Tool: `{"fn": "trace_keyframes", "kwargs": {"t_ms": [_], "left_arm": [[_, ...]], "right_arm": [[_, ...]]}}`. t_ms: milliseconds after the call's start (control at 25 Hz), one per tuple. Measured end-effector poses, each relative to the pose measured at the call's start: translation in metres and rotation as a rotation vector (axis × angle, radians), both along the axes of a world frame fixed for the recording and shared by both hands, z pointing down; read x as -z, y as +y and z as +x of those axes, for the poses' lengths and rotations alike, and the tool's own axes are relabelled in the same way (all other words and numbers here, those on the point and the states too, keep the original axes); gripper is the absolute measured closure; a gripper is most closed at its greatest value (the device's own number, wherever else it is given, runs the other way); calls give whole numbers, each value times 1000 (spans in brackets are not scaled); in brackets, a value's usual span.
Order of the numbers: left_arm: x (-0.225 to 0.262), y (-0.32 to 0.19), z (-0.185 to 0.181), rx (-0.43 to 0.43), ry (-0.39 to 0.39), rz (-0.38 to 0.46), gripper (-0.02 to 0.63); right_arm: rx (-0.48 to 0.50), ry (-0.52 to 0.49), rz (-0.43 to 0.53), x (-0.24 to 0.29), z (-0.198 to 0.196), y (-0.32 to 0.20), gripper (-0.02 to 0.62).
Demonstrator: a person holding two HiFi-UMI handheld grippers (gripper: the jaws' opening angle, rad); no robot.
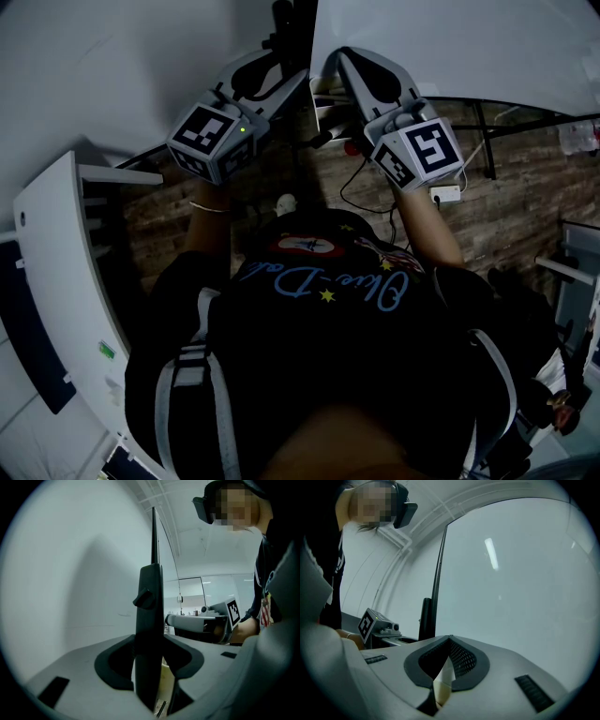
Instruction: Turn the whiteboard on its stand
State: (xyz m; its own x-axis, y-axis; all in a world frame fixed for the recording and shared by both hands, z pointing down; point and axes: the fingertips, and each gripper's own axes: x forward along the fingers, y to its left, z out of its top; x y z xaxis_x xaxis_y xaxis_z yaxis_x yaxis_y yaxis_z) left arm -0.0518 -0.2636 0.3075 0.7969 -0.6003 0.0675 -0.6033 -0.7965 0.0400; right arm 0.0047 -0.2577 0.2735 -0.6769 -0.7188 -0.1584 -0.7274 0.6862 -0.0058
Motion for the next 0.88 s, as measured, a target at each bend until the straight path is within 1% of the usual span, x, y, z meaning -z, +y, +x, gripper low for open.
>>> {"fn": "trace_keyframes", "kwargs": {"t_ms": [880], "left_arm": [[-2, 0, -1, 9, 5, -8, 433]], "right_arm": [[17, 1, -6, -2, 0, 0, 569]]}}
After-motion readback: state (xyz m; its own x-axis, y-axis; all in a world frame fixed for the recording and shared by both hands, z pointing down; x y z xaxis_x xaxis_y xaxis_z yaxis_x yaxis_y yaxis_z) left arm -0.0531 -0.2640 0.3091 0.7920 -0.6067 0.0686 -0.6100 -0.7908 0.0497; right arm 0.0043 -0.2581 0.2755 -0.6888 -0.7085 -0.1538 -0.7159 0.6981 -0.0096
